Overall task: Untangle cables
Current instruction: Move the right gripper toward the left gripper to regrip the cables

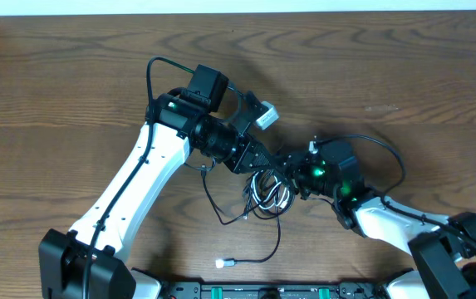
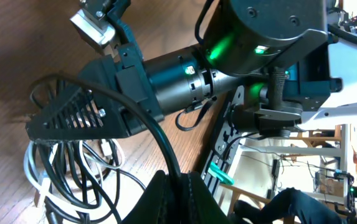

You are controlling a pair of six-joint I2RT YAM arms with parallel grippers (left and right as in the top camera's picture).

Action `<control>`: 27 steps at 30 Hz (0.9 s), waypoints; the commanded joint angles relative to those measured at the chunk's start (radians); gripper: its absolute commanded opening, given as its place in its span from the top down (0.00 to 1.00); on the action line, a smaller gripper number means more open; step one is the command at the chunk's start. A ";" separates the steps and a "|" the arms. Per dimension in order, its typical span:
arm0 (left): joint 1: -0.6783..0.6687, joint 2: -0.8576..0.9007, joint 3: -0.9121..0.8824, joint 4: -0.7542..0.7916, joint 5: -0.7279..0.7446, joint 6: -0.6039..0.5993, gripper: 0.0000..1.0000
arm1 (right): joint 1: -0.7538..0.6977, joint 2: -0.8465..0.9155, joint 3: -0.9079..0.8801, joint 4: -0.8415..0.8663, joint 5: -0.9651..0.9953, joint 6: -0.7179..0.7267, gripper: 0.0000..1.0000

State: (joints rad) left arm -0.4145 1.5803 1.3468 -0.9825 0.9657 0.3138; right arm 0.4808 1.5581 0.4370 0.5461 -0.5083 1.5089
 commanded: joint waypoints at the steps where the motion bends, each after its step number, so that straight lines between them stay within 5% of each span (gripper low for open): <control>1: -0.002 -0.011 -0.004 0.002 0.010 0.002 0.93 | 0.011 0.031 0.009 0.004 0.012 0.023 0.72; 6: -0.002 -0.011 -0.004 0.001 0.010 0.002 0.92 | 0.035 0.078 0.009 0.005 0.039 0.008 0.98; 18: -0.002 -0.011 -0.004 0.013 -0.296 -0.156 0.92 | -0.026 0.003 0.009 0.055 -0.048 -0.452 0.99; 24: -0.002 -0.011 -0.004 0.054 -0.304 -0.277 0.92 | -0.072 -0.121 0.009 -0.070 -0.037 -0.499 0.99; 27: -0.010 -0.011 -0.004 0.054 -0.304 -0.286 0.83 | -0.088 -0.159 0.009 -0.110 -0.037 -0.475 0.99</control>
State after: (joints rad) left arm -0.4152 1.5803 1.3468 -0.9298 0.6838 0.0788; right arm 0.4095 1.4452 0.4442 0.4618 -0.5385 1.0622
